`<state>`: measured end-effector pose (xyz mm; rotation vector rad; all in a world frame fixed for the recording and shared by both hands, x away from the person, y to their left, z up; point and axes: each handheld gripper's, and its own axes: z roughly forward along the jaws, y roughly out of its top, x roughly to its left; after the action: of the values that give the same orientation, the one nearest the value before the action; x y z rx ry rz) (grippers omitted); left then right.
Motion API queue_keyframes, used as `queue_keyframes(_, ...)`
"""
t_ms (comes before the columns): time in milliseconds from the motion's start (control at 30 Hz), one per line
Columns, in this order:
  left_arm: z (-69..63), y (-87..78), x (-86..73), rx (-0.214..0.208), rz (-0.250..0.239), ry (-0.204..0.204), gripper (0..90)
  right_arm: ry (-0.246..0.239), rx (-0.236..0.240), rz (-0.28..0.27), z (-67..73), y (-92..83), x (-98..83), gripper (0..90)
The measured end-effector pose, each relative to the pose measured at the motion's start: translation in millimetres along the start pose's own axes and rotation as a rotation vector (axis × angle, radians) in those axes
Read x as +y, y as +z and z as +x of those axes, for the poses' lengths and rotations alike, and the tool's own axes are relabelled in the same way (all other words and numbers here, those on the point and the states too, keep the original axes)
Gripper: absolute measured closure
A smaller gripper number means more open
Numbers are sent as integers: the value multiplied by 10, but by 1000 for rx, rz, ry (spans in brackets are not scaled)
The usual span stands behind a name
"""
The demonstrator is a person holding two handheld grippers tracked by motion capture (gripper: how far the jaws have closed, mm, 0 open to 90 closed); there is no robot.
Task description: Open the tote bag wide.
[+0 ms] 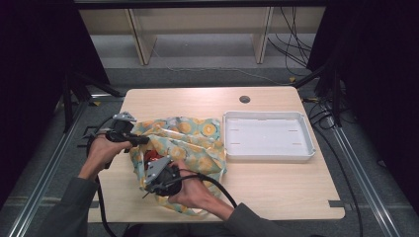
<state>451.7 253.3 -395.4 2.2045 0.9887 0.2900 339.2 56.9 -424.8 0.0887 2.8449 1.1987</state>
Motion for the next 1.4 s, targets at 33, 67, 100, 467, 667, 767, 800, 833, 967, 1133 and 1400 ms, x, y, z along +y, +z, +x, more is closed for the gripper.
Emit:
queue_keyframes(33,19,25,8,9,3,-3,899,-14,3,12,29,50,4,900)
queue_keyframes(67,27,33,12,14,10,-6,900,-27,2,22,73,145,5,900)
queue_keyframes(100,42,49,9,19,8,-9,899,-5,-1,43,111,201,-3,900)
queue_keyframes(467,219,142,-174,47,26,-36,899,95,44,75,-40,293,-244,754)
queue_keyframes(667,246,151,-217,59,1,-44,899,189,-25,-23,-366,-308,-374,723)
queue_keyframes(767,257,141,-222,58,12,-46,899,226,-103,0,-564,-458,-539,793)
queue_keyframes(800,257,153,-231,60,-8,-49,899,220,-141,19,-627,-457,-595,832)
queue_keyframes(833,259,143,-229,60,11,-47,899,214,-163,64,-677,-450,-641,859)
queue_keyframes(967,273,150,-264,63,14,-52,898,192,-280,201,-820,-270,-787,900)
queue_keyframes(1133,289,172,-362,64,27,-3,898,203,-407,242,-1041,-191,-867,900)
queue_keyframes(1400,304,284,-524,90,81,32,898,239,-419,253,-1221,-117,-983,900)
